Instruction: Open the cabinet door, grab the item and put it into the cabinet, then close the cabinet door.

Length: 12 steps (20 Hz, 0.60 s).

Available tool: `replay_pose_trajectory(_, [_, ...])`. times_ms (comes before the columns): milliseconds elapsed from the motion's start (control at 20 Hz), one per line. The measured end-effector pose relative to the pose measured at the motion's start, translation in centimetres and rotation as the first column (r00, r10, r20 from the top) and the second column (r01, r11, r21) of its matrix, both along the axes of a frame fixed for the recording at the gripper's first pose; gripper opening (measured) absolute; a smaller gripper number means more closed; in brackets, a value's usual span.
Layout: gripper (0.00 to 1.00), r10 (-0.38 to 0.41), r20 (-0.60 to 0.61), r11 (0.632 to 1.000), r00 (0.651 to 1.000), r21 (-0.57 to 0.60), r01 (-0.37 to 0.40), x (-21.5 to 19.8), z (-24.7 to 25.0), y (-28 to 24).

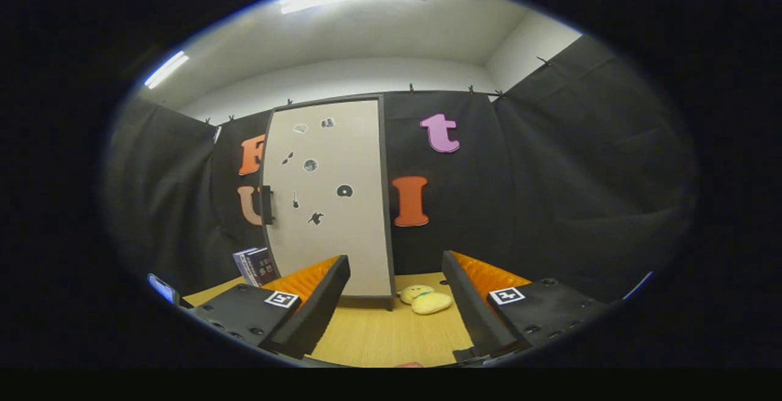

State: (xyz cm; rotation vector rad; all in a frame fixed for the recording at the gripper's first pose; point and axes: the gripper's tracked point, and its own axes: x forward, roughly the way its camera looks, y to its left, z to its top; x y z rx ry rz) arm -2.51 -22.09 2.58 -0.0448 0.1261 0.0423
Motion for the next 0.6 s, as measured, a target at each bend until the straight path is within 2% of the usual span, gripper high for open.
replay_pose_trajectory(150, [0.98,-0.032,0.006,0.999,0.999,-0.005,0.032,0.2,-0.3,-1.1])
replay_pose_trajectory(600, [0.98,-0.031,0.012,1.000,0.999,0.000,0.031,0.6,-0.8,0.4])
